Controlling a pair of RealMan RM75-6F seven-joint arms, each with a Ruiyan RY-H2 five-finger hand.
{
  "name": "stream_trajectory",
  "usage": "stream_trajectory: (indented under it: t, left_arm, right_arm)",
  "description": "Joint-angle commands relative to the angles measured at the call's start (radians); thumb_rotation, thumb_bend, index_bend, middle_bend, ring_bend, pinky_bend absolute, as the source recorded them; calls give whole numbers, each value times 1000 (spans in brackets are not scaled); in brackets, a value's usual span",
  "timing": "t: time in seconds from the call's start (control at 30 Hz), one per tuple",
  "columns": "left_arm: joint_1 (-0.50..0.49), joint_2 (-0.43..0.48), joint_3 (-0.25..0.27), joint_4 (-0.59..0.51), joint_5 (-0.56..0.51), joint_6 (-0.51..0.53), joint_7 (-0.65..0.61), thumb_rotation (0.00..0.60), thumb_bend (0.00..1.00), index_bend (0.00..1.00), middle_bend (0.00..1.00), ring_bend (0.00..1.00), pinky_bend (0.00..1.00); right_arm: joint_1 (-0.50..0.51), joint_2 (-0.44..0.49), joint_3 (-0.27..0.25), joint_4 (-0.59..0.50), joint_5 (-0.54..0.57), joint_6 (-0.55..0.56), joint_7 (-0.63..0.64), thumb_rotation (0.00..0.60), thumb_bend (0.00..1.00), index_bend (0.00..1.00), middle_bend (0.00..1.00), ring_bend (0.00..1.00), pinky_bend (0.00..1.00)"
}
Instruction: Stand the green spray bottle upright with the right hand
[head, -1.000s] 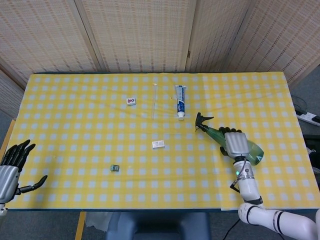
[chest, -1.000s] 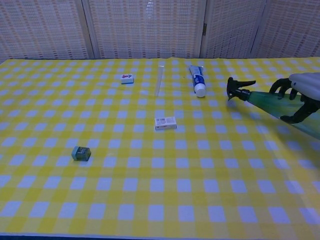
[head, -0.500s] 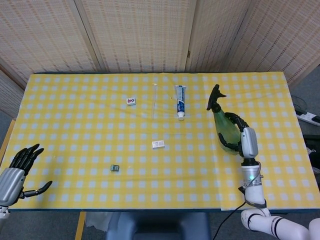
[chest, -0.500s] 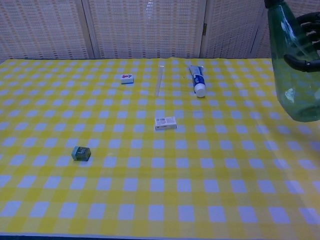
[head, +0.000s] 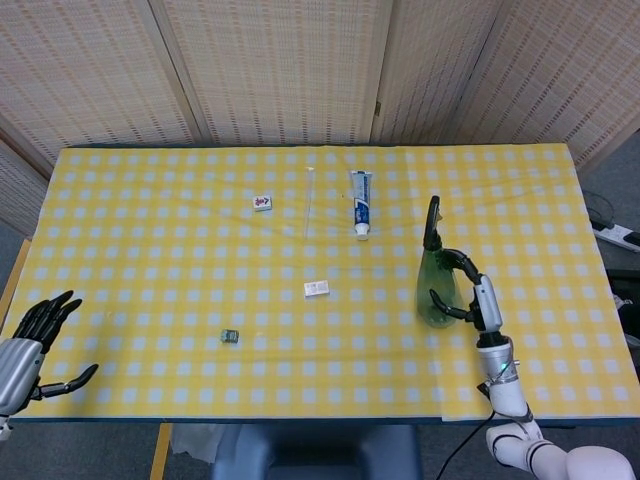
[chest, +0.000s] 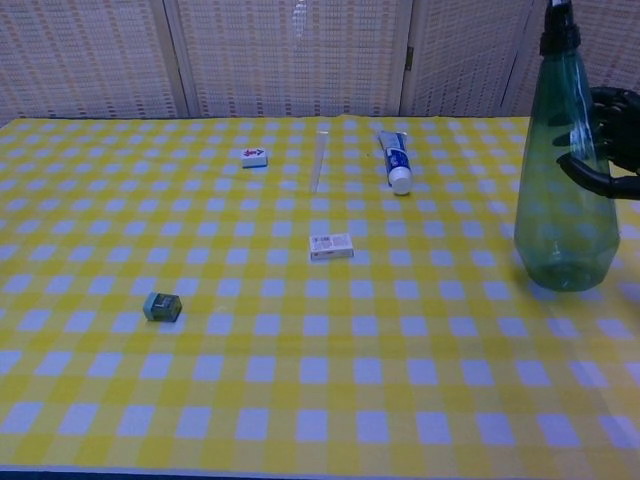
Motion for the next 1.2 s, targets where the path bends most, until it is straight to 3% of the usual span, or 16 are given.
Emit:
stream_trajectory:
  t: [0.03,0.33,0.5,0.6,0.83,0.97,1.2]
  left_arm:
    - [5,0,-2,-1,-9,4,-2,258,281,4,0,17,0]
    - [11,2,-5,-10,-20,7,7,258,281,7,0,16,0]
    - [11,-1,-9,-11,-16,15,14,262,284,12,0,17,0]
    - [14,-12,-14,1,-8,35,12,271,290,19,0,24,0]
    - [14,-16,-13,-2,-11,29,26,280,291,36,0,26,0]
    - [16,-15,-13,-4,-6,37,30,279,291,43,0,27,0]
    - [14,-14,-12,-4,-2,34,27,278,291,46,0,26,0]
  right_arm:
    - [-3,-31,-23,48,-22,-11,25,600,392,586,613,609,445]
    - [-27,-42,-49,107,-54,43,32,600,392,570,586,591,434]
    - [-49,-21,-59,110,-62,69,17,600,385,324,439,449,319]
    - [-62,6,-71,94,-62,48,13,600,384,231,382,384,239]
    - [-90,40,-106,75,-83,46,-1,600,384,126,308,300,147]
    - [-112,72,-121,52,-93,63,-3,600,364,17,252,253,100]
    - [-154,146,-132,-31,-107,127,-35,600,337,0,207,219,51]
